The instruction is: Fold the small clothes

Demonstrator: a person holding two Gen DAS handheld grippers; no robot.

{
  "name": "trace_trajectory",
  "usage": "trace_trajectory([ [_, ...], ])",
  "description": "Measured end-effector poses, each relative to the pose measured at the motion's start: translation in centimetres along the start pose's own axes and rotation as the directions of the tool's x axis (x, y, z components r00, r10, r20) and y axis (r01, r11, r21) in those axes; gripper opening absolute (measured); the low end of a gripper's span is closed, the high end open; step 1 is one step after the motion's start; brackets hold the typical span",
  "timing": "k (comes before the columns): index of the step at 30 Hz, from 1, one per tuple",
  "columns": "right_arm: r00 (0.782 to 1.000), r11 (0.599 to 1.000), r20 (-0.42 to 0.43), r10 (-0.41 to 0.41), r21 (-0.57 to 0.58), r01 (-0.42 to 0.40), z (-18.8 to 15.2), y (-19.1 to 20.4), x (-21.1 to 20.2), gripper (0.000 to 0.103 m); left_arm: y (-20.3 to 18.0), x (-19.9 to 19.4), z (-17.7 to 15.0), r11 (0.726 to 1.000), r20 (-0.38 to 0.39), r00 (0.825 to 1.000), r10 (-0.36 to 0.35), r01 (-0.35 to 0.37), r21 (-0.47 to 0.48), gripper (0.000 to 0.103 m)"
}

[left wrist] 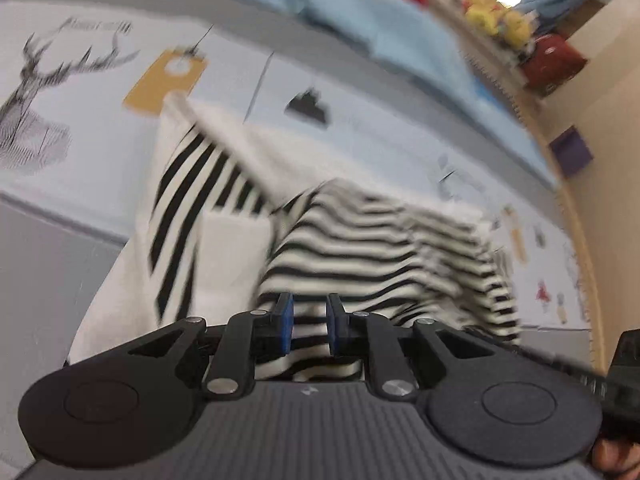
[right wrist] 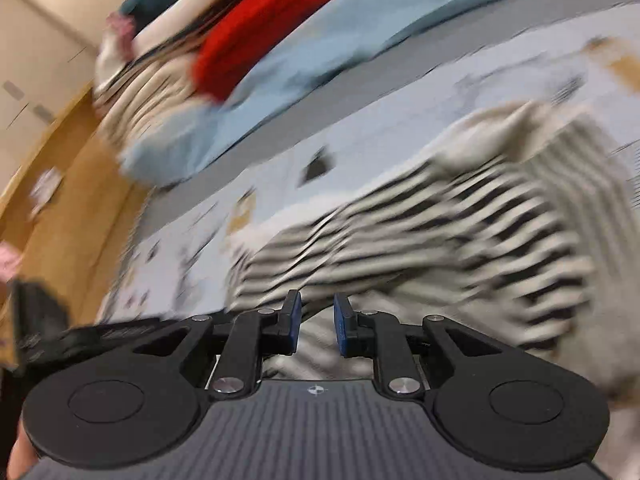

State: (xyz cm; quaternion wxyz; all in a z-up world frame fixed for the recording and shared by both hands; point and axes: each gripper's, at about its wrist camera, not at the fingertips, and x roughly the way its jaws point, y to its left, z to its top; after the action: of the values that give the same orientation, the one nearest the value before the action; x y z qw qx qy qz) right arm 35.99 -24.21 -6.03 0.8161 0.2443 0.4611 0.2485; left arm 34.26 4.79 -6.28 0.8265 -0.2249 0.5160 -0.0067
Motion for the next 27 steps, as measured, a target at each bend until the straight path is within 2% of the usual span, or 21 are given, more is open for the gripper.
trace_trajectory([
  [2, 0.994, 1.000, -0.111, 0.003, -0.019, -0.005, -0.8, 0.6, 2.1, 0.022, 1.3, 1.0, -0.2, 0.997, -0.049, 0.996, 0.078, -0.079, -0.019, 0.016],
  [3, 0.981, 0.999, -0.192, -0.029, -0.040, 0.022, -1.5, 0.6, 3.3, 0.022, 1.8, 1.4, -0.2, 0.994, -0.064, 0.992, 0.105, -0.107, -0.031, 0.016],
  [4, 0.961, 0.996, -0.266, -0.080, -0.070, 0.064, -2.2, 0.5, 4.4, 0.022, 2.3, 1.3, -0.3, 0.991, -0.067, 0.990, 0.127, -0.130, -0.037, 0.020],
  [5, 0.933, 0.988, -0.331, -0.140, -0.104, 0.111, -3.1, 0.1, 5.4, 0.020, 2.6, 1.1, -0.3, 0.990, -0.061, 0.990, 0.130, -0.133, -0.043, 0.020],
  [6, 0.915, 0.983, -0.367, -0.168, -0.126, 0.131, -3.8, -0.1, 6.0, 0.020, 2.7, 0.9, -0.2, 0.991, -0.047, 0.991, 0.123, -0.126, -0.052, 0.020],
  [9, 0.914, 0.984, -0.374, -0.155, -0.141, 0.109, -3.5, 0.3, 5.1, 0.020, 1.9, -0.7, 0.2, 0.996, 0.032, 0.997, 0.075, -0.074, -0.040, 0.020],
  [12, 0.927, 0.982, -0.359, -0.113, -0.181, 0.050, -2.3, 1.3, 3.6, 0.021, 0.0, -2.1, 0.2, 0.999, 0.103, 0.995, -0.010, 0.007, 0.031, 0.020],
  [15, 0.965, 0.983, -0.257, -0.046, -0.185, -0.003, -0.7, 1.8, 0.5, 0.021, -1.3, -2.0, 0.0, 0.994, 0.067, 0.994, -0.084, 0.078, 0.083, 0.020],
  [16, 0.974, 0.985, -0.223, -0.032, -0.172, -0.007, -0.1, 1.5, -0.2, 0.021, -1.6, -1.6, -0.3, 0.993, 0.039, 0.997, -0.071, 0.067, 0.095, 0.022],
  [18, 0.986, 0.986, -0.153, -0.071, -0.157, 0.046, 0.8, 0.3, -1.3, 0.021, -1.4, -0.2, -0.7, 0.993, -0.032, 0.999, 0.031, -0.027, 0.118, 0.023],
  [20, 0.977, 0.976, -0.104, -0.185, -0.138, 0.170, 1.5, -1.3, -1.6, 0.021, -0.3, 1.3, -1.3, 0.985, -0.096, 0.986, 0.140, -0.129, 0.110, 0.023],
  [22, 0.951, 0.956, -0.110, -0.290, -0.073, 0.283, 1.8, -3.3, -1.4, 0.021, 0.3, 1.3, -1.1, 0.990, -0.106, 0.986, 0.128, -0.120, 0.079, 0.023],
  [24, 0.912, 0.926, -0.161, -0.376, -0.023, 0.377, 1.6, -5.4, -1.1, 0.020, 0.1, 0.6, -0.9, 0.989, -0.081, 0.989, 0.127, -0.121, 0.083, 0.023],
  [27, 0.925, 0.934, -0.146, -0.350, 0.023, 0.357, 2.1, -5.7, -2.2, 0.020, -0.3, -0.4, -0.6, 0.994, -0.027, 0.997, 0.079, -0.076, 0.082, 0.023],
])
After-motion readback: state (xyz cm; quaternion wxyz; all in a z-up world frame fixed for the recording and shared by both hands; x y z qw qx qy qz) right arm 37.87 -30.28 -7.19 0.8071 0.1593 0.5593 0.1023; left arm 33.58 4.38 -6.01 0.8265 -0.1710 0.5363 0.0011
